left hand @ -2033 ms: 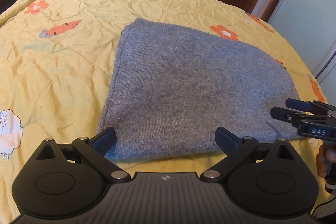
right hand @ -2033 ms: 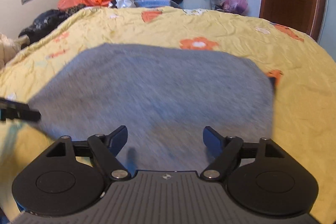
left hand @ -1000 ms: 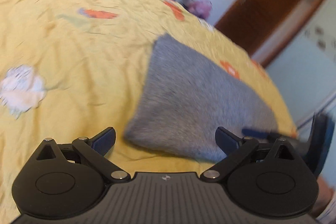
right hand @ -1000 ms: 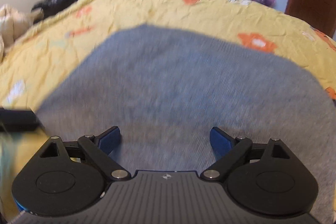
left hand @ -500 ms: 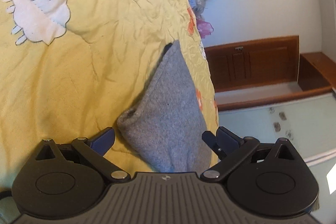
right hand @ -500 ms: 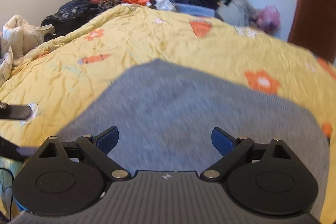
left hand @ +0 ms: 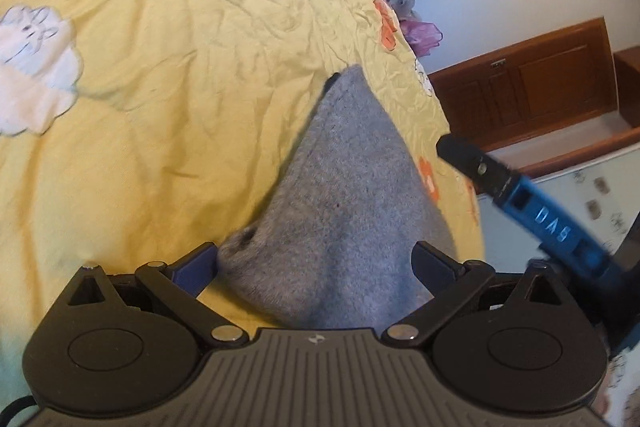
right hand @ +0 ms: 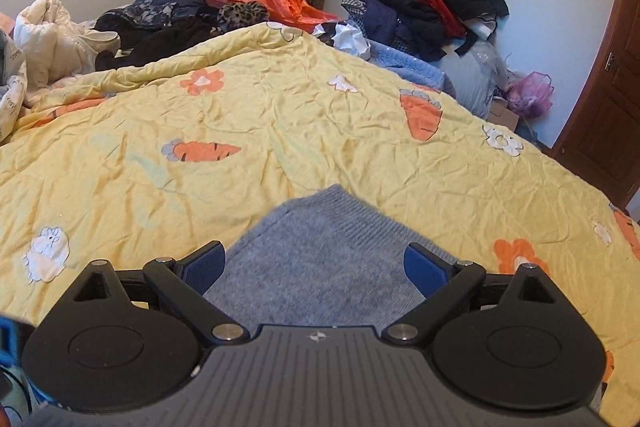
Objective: Fold small clothes
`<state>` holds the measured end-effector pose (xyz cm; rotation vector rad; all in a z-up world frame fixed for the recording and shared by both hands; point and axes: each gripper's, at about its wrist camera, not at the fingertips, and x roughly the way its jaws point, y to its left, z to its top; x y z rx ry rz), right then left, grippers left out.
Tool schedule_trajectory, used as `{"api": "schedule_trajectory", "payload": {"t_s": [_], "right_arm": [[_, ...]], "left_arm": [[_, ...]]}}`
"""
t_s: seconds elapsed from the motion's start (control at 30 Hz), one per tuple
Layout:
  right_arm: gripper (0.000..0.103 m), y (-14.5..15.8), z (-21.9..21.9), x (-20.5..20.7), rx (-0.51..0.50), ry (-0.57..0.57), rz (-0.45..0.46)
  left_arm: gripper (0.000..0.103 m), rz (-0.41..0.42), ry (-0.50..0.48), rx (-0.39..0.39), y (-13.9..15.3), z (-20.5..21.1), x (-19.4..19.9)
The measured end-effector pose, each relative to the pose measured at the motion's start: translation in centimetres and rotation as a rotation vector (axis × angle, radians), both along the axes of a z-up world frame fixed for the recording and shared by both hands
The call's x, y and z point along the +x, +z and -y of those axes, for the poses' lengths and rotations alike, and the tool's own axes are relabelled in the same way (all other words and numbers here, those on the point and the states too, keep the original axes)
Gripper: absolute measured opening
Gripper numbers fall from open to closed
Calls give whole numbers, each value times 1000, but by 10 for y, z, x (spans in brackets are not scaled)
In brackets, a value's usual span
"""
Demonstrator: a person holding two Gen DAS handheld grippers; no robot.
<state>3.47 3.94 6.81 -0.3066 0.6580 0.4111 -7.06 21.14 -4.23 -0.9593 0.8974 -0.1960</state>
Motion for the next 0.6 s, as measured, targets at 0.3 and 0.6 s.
{"api": "schedule_trajectory", "payload": {"t_s": [0.3, 0.6], "right_arm": [[100, 26, 4, 37, 19, -75, -13], [99, 61, 67, 38, 214, -132, -100]], "left_arm": [[7, -24, -65, 49, -15, 31, 14], [6, 179, -253, 327, 45, 104, 18]]}}
